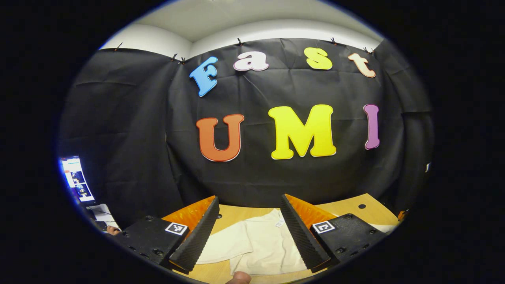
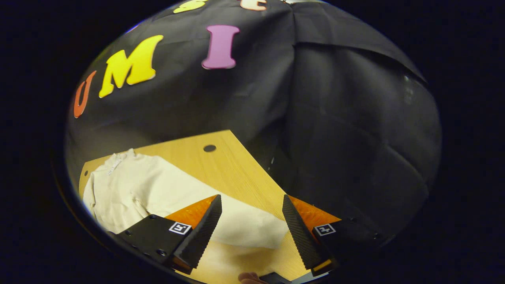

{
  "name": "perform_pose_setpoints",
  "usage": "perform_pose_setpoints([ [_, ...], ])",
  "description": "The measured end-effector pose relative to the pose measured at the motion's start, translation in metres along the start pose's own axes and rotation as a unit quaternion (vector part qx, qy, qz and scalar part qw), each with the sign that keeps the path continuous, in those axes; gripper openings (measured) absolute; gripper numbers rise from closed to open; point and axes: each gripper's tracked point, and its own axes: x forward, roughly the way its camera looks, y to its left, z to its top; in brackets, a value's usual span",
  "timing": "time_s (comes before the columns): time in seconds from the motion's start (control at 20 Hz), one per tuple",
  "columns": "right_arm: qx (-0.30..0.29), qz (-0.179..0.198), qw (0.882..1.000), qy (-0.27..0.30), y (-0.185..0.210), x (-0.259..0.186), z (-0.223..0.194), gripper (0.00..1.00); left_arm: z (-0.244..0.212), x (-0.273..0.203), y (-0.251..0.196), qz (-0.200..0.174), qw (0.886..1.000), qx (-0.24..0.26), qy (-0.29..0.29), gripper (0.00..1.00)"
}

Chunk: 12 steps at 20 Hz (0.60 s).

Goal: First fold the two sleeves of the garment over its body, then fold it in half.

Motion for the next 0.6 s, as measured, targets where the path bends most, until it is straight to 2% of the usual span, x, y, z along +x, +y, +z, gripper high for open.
perform_pose_setpoints([
  [0.25,0.034,-0.027,0.993,0.107,-0.031,0.055,-0.051,0.96,0.004,-0.014,-0.017,0.026,0.999,0.019,0.003,0.98],
  [0.45,0.08,-0.038,0.98,0.179,-0.035,0.062,-0.087,0.97,0.006,-0.023,-0.026,0.031,0.999,0.023,0.006,0.98],
  [0.6,0.119,-0.041,0.969,0.215,-0.029,0.063,-0.094,0.96,0.014,-0.024,-0.024,0.028,0.999,0.036,-0.005,0.98],
])
